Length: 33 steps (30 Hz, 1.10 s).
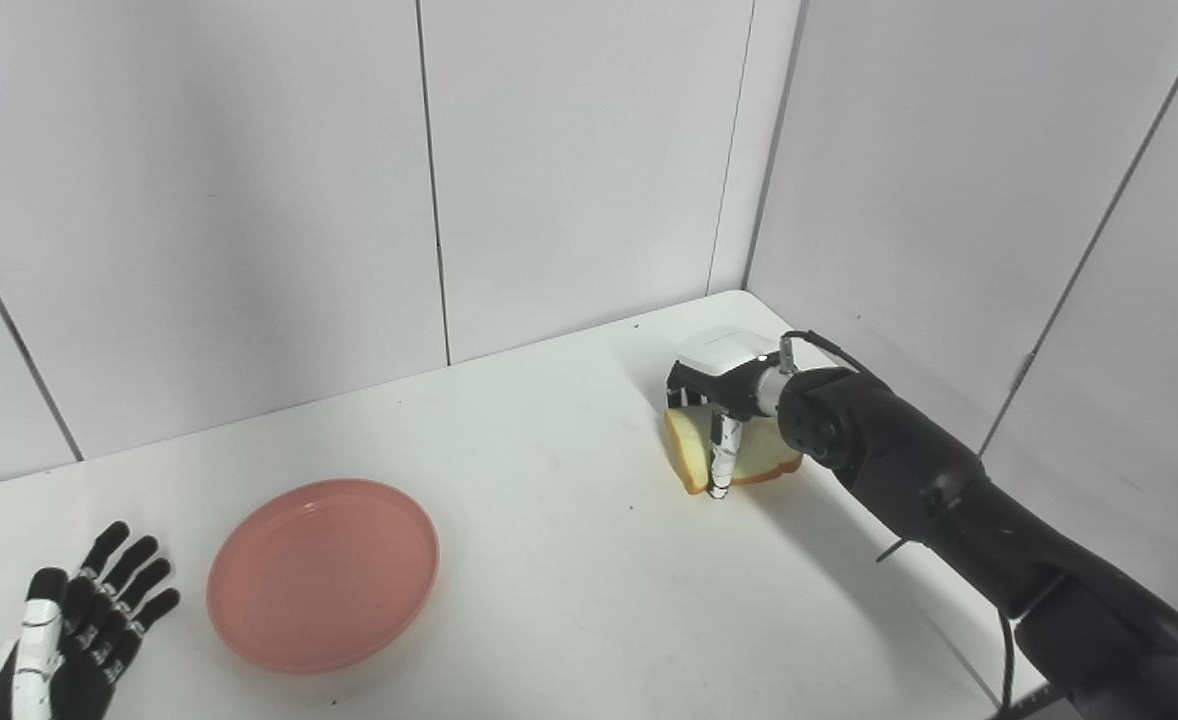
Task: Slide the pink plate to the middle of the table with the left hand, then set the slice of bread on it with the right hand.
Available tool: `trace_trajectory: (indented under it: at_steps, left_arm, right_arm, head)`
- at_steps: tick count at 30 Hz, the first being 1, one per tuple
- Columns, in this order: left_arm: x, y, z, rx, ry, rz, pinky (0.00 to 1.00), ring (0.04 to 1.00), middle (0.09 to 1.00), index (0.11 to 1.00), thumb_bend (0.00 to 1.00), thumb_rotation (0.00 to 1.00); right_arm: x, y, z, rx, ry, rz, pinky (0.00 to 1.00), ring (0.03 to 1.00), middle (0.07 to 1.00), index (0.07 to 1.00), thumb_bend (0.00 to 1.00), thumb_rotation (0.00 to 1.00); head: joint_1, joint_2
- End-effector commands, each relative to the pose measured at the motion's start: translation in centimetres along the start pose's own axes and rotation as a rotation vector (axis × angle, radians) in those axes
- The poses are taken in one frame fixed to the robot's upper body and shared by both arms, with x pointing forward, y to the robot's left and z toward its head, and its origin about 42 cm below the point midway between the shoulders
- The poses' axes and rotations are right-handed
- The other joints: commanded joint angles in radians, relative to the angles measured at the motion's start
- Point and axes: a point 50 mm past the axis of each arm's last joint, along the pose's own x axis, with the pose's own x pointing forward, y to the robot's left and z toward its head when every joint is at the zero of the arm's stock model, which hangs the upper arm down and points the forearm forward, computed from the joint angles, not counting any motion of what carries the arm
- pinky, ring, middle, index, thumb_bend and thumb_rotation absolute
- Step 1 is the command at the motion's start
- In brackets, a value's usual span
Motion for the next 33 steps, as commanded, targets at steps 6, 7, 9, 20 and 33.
trace_trajectory:
  at_steps: [6, 7, 9, 20, 33]
  left_arm:
    - [-0.6, 0.1, -2.1, -0.024, 0.101, 0.012, 0.91, 0.941, 0.947, 0.946, 0.77, 1.00]
    - [-0.5, 0.0, -2.2, -0.021, 0.103, 0.013, 0.91, 0.942, 0.948, 0.947, 0.76, 1.00]
    - [-0.4, -0.1, -2.3, -0.017, 0.107, 0.014, 0.89, 0.933, 0.943, 0.943, 0.77, 1.00]
    - [-0.2, -1.7, -2.7, 0.003, 0.086, 0.015, 0.92, 0.950, 0.958, 0.953, 0.73, 0.99]
    - [2.2, -5.9, -3.1, 0.025, 0.128, 0.000, 1.00, 0.999, 0.998, 0.999, 0.65, 1.00]
  right_arm:
    - [-0.6, -3.1, -0.9, 0.010, 0.051, -0.082, 0.42, 0.413, 0.512, 0.489, 0.52, 0.00]
    - [-0.7, -3.5, -0.6, 0.010, 0.046, -0.093, 0.43, 0.415, 0.514, 0.487, 0.52, 0.00]
    - [-0.9, -4.1, -0.2, 0.017, 0.027, -0.118, 0.46, 0.427, 0.519, 0.470, 0.52, 0.00]
    - [-1.3, -9.8, 5.9, 0.041, -0.141, -0.219, 0.46, 0.440, 0.520, 0.467, 0.52, 0.00]
    - [-0.3, -12.8, 14.3, 0.065, -0.374, -0.182, 0.41, 0.403, 0.508, 0.508, 0.52, 0.00]
  head:
    - [0.015, -0.009]
    - [0.022, -0.014]
    - [0.032, -0.020]
    - [0.157, -0.066]
    - [0.402, -0.066]
